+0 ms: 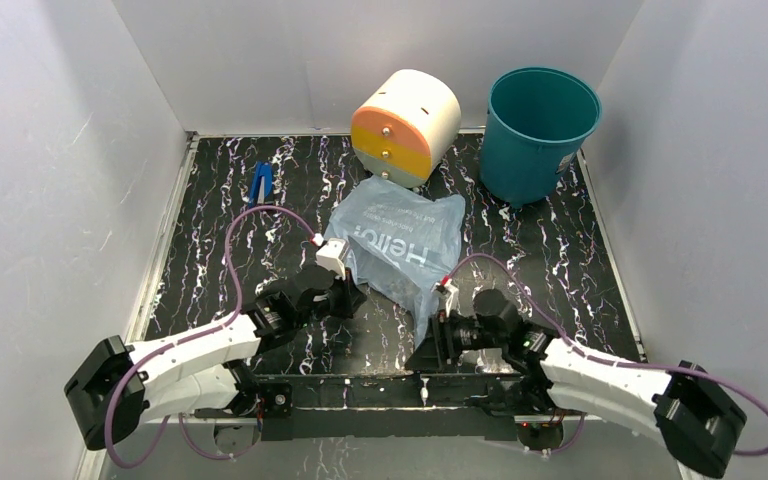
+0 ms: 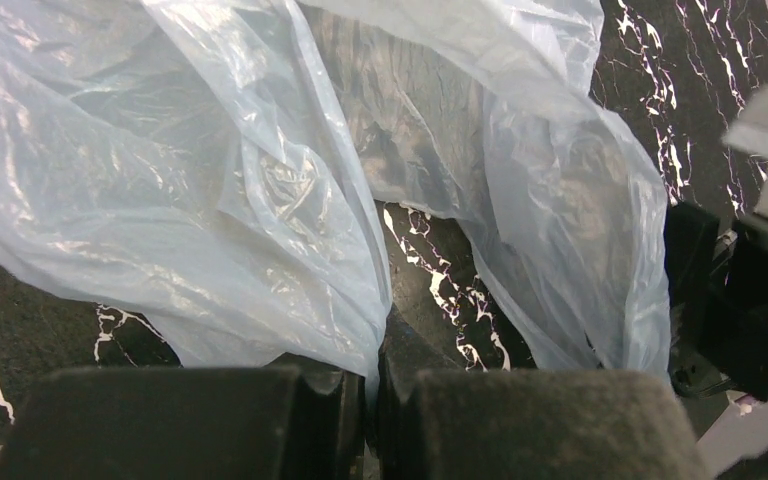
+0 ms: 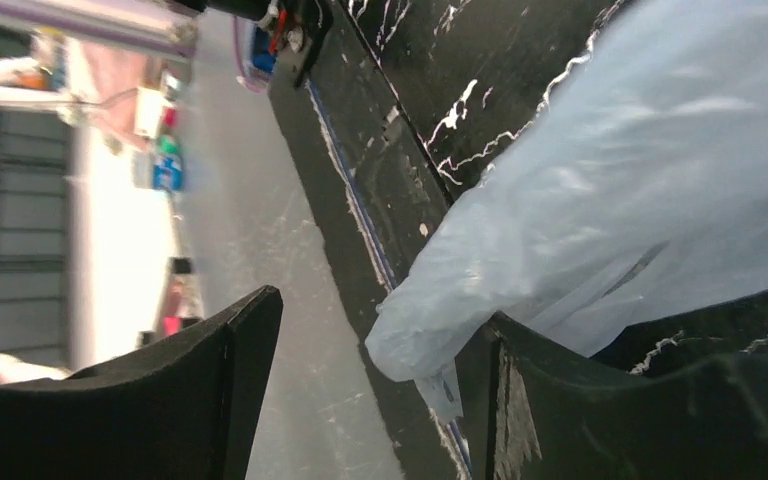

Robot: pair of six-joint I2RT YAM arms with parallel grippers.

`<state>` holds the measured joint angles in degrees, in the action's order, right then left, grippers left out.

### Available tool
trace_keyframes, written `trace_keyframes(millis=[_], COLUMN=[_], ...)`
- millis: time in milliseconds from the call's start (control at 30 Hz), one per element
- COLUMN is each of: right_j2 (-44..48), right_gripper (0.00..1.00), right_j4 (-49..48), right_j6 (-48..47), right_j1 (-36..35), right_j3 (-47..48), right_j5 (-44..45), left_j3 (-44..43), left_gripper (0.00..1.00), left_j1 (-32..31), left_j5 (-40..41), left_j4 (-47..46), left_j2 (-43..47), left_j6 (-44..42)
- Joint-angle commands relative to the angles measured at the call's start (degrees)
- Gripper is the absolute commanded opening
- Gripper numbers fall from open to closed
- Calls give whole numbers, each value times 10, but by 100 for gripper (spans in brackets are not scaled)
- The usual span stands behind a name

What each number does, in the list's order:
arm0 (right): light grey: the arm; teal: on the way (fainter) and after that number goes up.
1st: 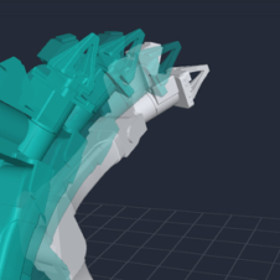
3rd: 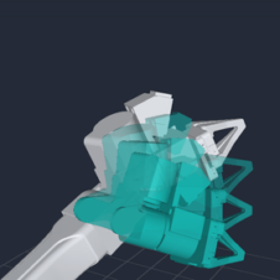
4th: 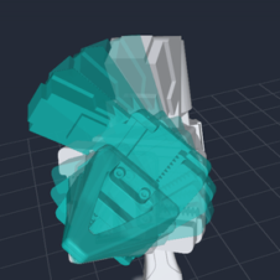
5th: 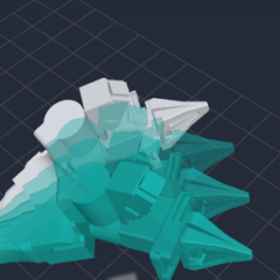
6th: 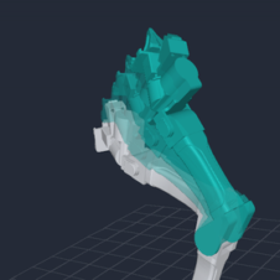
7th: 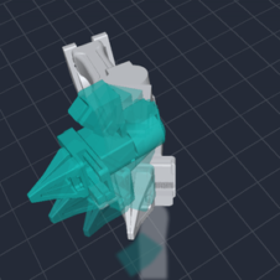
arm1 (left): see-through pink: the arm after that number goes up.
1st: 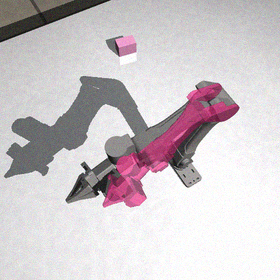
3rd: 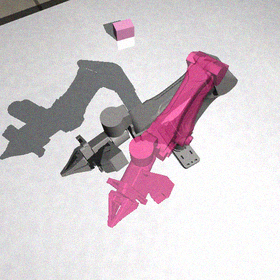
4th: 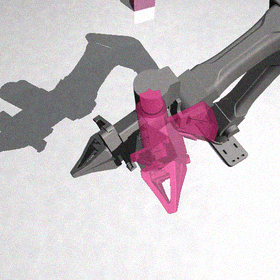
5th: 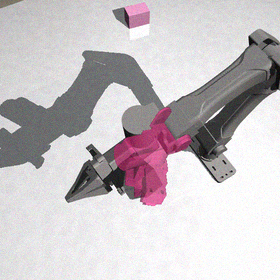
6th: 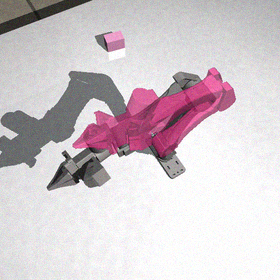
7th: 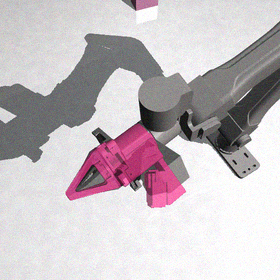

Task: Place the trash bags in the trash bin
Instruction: Unfold the trash bag at the center of the board.

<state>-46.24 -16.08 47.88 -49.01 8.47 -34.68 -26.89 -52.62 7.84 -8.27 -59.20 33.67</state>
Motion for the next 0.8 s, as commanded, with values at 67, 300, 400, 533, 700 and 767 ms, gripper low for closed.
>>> trace_keyframes(millis=[67, 300, 400, 533, 700, 767], right_j2=[46, 41, 1, -33, -34, -30], right_gripper=[71, 67, 65, 61, 50, 35], right_j4=[-65, -176, -198, -226, -246, -258], right_j6=[-154, -272, -317, -341, -359, -358], right_j1=[-153, -179, -188, -201, -218, -222], right_j3=[-8, -56, -53, -54, -64, -70], right_j5=[308, 319, 286, 299, 339, 358], left_j3=[-5, 1, 1, 0, 2, 2], left_gripper=[0, 0, 0, 0, 0, 0], left_j1=[-1, -1, -1, -1, -1, -1], left_j5=[-2, 5, 3, 3, 7, 8], left_j4=[-10, -3, -6, -8, -3, -1], left_j2=[7, 21, 21, 22, 27, 27], left_j6=[5, 4, 7, 8, 8, 7])
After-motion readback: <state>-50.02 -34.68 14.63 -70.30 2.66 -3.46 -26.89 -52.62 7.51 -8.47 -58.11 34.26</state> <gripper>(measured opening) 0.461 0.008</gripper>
